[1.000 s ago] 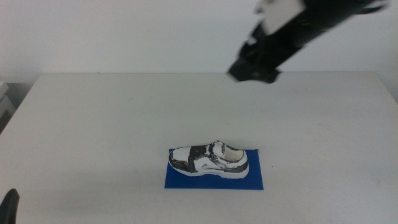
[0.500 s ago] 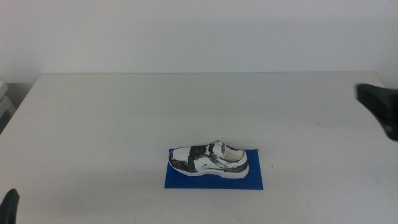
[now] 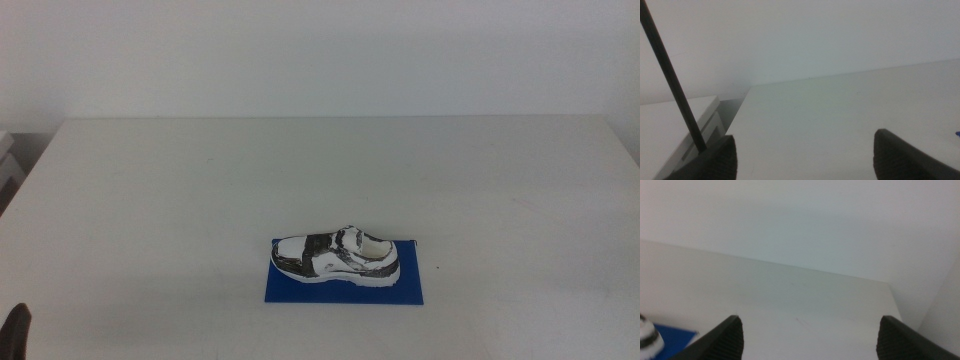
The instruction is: Use one arm to grab the shoe from the table and place it on the mat.
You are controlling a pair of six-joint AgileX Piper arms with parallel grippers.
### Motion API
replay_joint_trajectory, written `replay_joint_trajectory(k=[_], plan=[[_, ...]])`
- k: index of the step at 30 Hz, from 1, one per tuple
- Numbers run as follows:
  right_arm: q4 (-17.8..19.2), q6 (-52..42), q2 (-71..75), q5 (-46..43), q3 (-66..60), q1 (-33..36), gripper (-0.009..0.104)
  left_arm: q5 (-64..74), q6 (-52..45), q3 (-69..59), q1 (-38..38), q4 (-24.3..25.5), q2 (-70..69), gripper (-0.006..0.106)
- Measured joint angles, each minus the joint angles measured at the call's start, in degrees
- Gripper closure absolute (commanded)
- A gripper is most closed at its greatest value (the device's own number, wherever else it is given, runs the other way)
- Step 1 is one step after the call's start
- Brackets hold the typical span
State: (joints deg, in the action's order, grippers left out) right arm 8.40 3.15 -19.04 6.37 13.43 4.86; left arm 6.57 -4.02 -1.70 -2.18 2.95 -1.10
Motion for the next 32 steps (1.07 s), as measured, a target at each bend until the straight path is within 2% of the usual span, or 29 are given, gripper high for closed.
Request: replay_joint_trajectory(k=[14,32], plan=[[-4.24,-2.45,12.12,0.33,-14.51,-0.32,0.003,0.00,0.00,0.00,0.00,0.00,0.00,0.007],[-4.74,-2.51,19.04,2.25,-15.09,-0.32,0.003,0.00,0.00,0.00,0.00,0.00,0.00,0.007]])
